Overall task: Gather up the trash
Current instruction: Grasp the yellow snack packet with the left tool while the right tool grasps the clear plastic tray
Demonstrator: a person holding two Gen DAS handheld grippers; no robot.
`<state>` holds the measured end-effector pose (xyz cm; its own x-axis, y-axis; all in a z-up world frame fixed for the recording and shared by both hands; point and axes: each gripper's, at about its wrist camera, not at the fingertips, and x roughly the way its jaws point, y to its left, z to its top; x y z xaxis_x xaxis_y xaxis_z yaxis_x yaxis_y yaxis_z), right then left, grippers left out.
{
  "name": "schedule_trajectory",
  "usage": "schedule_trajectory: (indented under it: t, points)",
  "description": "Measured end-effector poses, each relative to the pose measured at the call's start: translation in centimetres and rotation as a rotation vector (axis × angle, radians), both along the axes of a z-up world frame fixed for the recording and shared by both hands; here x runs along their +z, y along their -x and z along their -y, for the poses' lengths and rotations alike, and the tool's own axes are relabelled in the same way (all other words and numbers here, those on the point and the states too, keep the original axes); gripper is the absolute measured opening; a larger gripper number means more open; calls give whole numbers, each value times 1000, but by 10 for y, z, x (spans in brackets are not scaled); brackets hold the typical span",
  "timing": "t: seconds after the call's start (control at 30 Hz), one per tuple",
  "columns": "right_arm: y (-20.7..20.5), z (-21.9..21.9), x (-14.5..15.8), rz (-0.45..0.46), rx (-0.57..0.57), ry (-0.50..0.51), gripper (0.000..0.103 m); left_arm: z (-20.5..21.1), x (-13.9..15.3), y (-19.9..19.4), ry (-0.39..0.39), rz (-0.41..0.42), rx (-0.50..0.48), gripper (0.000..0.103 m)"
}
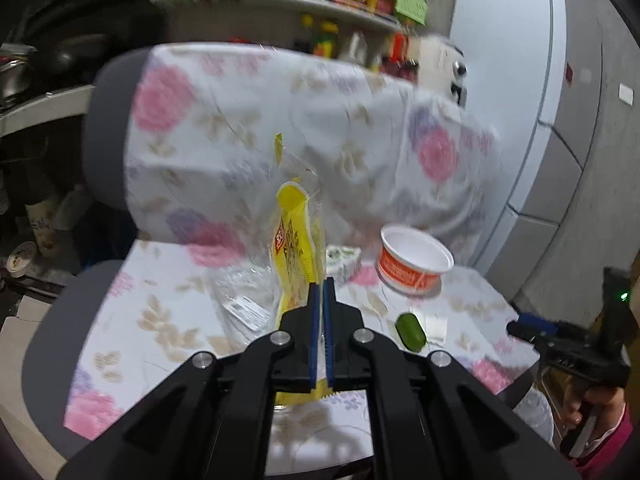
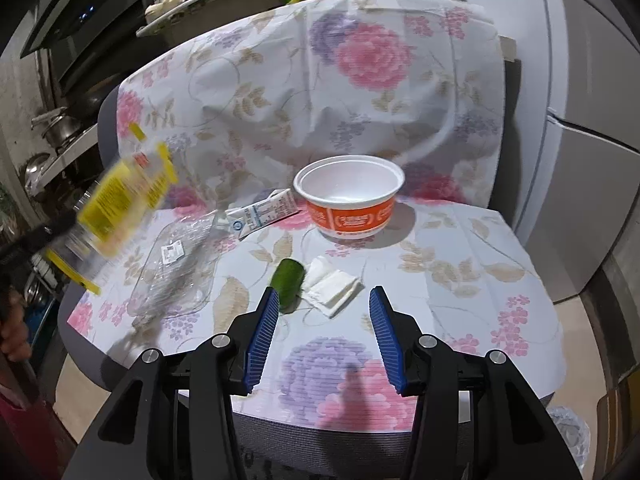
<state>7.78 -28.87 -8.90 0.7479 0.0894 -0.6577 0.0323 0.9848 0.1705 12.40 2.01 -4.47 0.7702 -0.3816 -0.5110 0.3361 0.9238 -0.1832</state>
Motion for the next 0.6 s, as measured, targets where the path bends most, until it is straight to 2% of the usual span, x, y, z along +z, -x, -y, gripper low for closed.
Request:
schedule_trajectory:
  t: [0.1, 0.33, 0.4, 0.47, 0.6]
  points:
    - [-8, -14, 2, -1, 36, 0, 54, -15, -4, 4, -8, 19, 60, 0]
    - [-44, -69, 5, 13, 166, 28, 54, -49, -40, -13, -20, -49, 171, 0]
    - [-60, -87, -1, 6, 203, 26, 53, -56, -47, -20, -24, -61, 191, 0]
    - [-74, -101, -6, -4, 230, 27, 46, -63, -52, -23, -26, -66, 202, 0]
    - [-108, -128, -24, -29, 268, 49, 43, -67, -61, -32, -30, -75, 212, 0]
